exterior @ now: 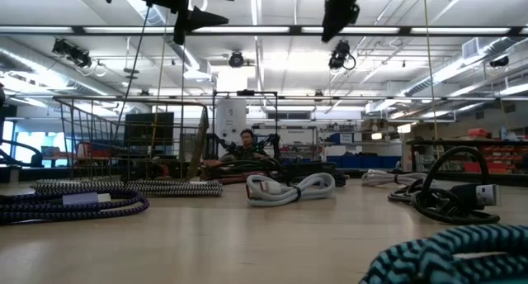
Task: Pick and place USB-C Cables
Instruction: Put the top black charger cable into the gold wire basket
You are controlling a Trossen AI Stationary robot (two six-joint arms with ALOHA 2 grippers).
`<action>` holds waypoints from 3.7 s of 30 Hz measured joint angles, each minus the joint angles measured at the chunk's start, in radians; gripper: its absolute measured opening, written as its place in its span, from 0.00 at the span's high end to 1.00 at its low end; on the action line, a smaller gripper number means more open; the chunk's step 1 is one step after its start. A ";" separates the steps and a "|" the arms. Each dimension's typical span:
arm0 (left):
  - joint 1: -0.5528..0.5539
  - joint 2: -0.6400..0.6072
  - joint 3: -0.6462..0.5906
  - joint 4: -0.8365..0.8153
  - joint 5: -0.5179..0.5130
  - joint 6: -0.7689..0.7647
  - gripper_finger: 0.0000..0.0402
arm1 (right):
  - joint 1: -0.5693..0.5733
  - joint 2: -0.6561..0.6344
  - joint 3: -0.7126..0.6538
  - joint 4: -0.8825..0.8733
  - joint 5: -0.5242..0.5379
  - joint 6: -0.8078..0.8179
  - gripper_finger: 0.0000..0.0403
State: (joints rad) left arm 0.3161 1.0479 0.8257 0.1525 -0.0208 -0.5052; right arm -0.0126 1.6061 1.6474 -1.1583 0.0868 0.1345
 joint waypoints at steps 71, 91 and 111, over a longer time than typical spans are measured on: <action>0.000 -0.161 0.000 -0.218 0.000 0.046 0.43 | -0.094 0.430 -0.202 0.387 -0.209 -0.130 0.81; 0.000 -0.157 0.000 0.029 0.054 0.020 0.43 | -0.005 -0.333 -0.196 0.439 0.158 0.104 0.81; -0.039 0.119 0.000 0.458 0.136 -0.032 0.43 | -0.032 -0.213 -0.196 0.666 0.040 -0.034 0.81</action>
State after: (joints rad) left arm 0.2769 1.1673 0.8257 0.6105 0.1154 -0.5369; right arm -0.0444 1.3928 1.4513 -0.4919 0.1272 0.1009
